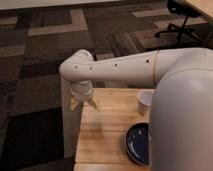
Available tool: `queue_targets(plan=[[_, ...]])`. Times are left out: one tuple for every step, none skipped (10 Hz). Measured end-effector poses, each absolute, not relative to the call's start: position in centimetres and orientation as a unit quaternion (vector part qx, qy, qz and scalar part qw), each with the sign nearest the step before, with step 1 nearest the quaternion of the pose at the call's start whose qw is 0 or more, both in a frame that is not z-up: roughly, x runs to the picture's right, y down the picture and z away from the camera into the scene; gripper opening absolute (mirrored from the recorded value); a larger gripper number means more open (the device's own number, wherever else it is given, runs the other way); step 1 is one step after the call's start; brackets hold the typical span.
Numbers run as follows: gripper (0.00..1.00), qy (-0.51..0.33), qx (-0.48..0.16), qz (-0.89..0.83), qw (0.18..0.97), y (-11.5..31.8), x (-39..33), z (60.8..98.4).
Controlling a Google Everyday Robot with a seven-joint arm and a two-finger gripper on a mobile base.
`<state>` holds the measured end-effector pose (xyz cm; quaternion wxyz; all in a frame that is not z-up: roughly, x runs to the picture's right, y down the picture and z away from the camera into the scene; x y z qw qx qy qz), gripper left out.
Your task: Pick up the ceramic cup
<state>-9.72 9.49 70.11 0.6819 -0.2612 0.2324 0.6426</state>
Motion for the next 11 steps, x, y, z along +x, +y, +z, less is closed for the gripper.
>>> queue_targets(plan=[[0.65,0.232,-0.258,0.645,0.681,9.1,-8.9,70.0],[0.65,0.235,-0.251,0.651,0.677,8.6,-7.2,69.8],[0.65,0.239,-0.243,0.658,0.672,8.1,-5.3,69.5],[0.65,0.241,-0.235,0.662,0.67,7.6,-3.6,68.9],[0.65,0.244,-0.229,0.666,0.667,7.3,-2.0,68.6],[0.65,0.248,-0.224,0.668,0.665,6.9,0.0,68.0],[0.65,0.253,-0.218,0.67,0.663,6.4,3.0,67.2],[0.65,0.255,-0.211,0.673,0.661,5.8,5.6,66.7],[0.65,0.256,-0.201,0.679,0.658,5.3,7.8,66.5],[0.65,0.252,-0.204,0.678,0.659,5.2,7.2,66.5],[0.65,0.252,-0.204,0.68,0.657,5.2,7.4,66.5]])
